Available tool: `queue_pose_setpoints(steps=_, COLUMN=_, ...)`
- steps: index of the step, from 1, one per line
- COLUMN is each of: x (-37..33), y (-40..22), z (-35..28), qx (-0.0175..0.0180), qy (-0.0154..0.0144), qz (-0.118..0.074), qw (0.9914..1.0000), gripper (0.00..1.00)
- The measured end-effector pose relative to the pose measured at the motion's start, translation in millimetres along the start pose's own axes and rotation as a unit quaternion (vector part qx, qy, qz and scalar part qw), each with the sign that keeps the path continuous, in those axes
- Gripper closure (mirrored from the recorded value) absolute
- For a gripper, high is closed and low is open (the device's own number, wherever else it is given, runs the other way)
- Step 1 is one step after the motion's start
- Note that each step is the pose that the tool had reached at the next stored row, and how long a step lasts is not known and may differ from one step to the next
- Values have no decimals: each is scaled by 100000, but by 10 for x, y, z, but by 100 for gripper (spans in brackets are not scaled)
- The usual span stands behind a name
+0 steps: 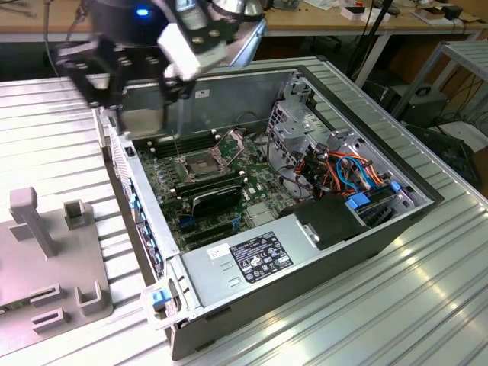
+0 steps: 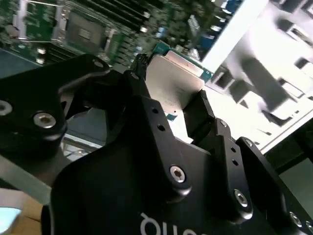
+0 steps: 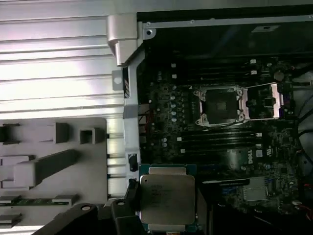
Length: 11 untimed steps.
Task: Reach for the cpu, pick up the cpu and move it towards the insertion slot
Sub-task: 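Pick up the cpu and move it towards the insertion slot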
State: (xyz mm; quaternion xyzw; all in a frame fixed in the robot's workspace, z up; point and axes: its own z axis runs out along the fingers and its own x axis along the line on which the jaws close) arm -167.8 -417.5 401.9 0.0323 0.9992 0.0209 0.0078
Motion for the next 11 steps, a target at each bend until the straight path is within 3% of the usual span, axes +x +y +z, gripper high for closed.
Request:
queue_pose_setpoints(steps=1, x=-157, y=69, z=32, qx=-36, qy=-166, qz=168, qw=100000, gripper=45)
queue_pose_setpoints(steps=4, x=-394, y=185, z=88, qx=-110, qy=-419, qz=441, qw=99998, gripper=45)
queue_pose_setpoints(steps=6, x=-445, y=211, z=102, qx=-134, qy=-470, qz=497, qw=99998, gripper=45)
queue_pose_setpoints(steps=11, x=-445, y=212, z=102, qx=-131, qy=-474, qz=502, qw=99998, gripper=45)
